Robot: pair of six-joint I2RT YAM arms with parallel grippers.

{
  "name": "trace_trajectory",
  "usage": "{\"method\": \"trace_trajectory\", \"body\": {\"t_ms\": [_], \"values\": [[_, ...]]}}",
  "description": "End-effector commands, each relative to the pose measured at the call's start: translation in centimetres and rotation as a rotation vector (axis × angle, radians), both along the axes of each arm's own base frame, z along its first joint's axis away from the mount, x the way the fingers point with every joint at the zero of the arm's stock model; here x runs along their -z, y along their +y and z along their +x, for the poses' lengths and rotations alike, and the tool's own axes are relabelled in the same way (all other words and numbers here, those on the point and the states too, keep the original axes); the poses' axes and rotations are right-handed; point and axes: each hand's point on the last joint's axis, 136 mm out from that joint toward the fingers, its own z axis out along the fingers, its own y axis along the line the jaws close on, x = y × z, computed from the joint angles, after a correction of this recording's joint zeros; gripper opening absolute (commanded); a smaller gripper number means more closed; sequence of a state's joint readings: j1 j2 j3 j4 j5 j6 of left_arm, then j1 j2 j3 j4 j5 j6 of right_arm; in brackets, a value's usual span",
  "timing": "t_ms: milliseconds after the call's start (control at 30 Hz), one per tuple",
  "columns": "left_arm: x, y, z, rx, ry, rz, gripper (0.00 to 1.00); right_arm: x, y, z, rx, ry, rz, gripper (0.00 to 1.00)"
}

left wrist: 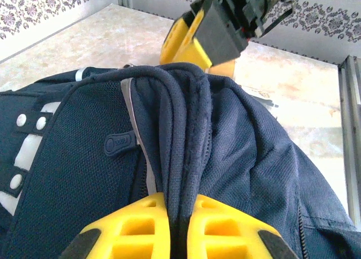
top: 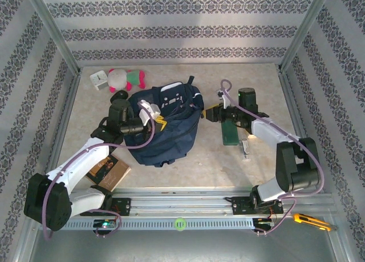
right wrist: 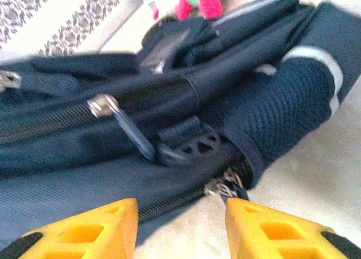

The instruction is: Pack the student bag

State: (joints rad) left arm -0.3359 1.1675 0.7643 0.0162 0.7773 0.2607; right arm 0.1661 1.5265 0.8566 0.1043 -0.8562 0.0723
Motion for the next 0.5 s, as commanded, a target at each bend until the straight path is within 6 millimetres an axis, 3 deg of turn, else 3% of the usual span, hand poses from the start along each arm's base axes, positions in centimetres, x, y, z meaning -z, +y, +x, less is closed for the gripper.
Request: {"method": "trace_trajectory", "body": {"t_ms": [0, 267, 367, 467], "values": [[-5.1, 0.1, -0.2, 0.073, -0.137, -0.079, 0.00, -0.8, 0.6, 0.4, -0.079, -0.075, 0.019, 0.44], [-5.9, 1.1, 0.4, 0.087, -0.115, -0.096, 0.00, 0.4, 0.4, 0.9, 0.012, 0.011, 0.029, 0.42], [-6.3, 1.9, 0.6, 0.107, -0.084, -0.102, 0.00, 2.3, 0.5, 0.0, 0.127, 0.016, 0.062, 0.43], [-6.3, 2.0, 0.4, 0.138, -0.071, -0.102, 0.00, 2.8, 0.7, 0.0, 0.114, 0.012, 0.068, 0.44]]}}
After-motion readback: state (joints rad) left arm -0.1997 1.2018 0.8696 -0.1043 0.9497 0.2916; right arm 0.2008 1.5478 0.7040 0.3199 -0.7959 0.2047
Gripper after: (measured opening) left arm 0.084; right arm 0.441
